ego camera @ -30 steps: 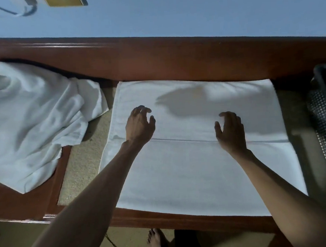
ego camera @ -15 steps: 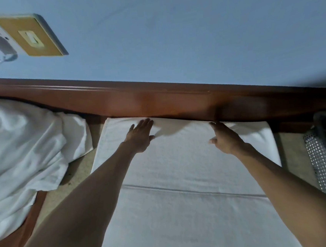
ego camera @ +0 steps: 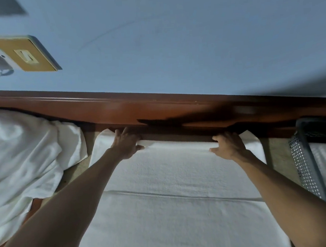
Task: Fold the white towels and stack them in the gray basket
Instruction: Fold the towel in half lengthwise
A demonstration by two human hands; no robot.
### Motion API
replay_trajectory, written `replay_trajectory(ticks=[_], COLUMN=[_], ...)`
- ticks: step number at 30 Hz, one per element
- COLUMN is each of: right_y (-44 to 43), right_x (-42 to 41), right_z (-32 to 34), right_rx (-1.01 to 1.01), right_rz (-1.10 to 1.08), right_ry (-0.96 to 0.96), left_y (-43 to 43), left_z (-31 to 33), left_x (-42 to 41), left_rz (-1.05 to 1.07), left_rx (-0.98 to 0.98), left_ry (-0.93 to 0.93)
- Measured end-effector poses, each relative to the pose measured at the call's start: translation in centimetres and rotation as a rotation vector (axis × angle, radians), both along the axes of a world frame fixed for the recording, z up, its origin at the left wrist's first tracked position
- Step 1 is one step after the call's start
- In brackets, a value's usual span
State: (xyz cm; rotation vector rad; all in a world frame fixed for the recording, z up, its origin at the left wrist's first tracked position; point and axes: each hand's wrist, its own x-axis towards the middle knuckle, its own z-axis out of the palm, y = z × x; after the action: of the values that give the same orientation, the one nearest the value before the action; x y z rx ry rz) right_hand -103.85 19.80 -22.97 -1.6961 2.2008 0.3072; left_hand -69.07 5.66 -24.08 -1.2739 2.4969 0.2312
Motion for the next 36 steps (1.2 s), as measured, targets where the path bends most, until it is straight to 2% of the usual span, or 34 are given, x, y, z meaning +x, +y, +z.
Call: replay_trajectory(ticks=[6, 8, 12, 16, 19, 26, 29, 32, 36], right_y=[0.9, 1.6, 3.7, 7.0, 9.9, 17.4, 21.5, 25.9, 30.8], right_x=[0.4, 0.8, 1.3, 1.7, 2.7, 7.8, 9.3, 10.8, 12.9], right_z=[1.8, 2.5, 3.9, 5.0, 6.4, 7.2, 5.8, 4.1, 2.3], right_rx=[0.041, 0.052, 0.016, 0.015, -0.009, -0.3, -0.38, -0.438, -0.375], right_rz=[-0.151, -0.198, -0.237, -0.372, -0.406, -0.577, -0.569, -0.539, -0.562], right_ry=[0.049, 0.07, 0.117, -0.118, -0.21, -0.244, -0.303, -0.334, -0.37], left_y=[-0.6, -0.3, 1.4, 4.4, 7.6, 15.4, 19.0, 22.8, 27.3], left_z=[3.0, 3.8, 5.4, 6.9, 8.2, 7.8, 7.2, 5.7, 4.1], left_x=[1.1, 1.8, 3.8, 6.7, 8.5, 11.9, 13.8, 16.3, 18.5], left_rz=[-0.029, 0.009, 0.108, 0.151, 0.215, 0.309, 0.287, 0.272, 0.283], left_rx=[-0.056, -0.029, 0.046, 0.104, 0.105, 0.037, -0.023, -0.049, -0.035], left_ry=[-0.212, -0.222, -0.087, 0.105, 0.238, 0.454, 0.565, 0.563, 0.57])
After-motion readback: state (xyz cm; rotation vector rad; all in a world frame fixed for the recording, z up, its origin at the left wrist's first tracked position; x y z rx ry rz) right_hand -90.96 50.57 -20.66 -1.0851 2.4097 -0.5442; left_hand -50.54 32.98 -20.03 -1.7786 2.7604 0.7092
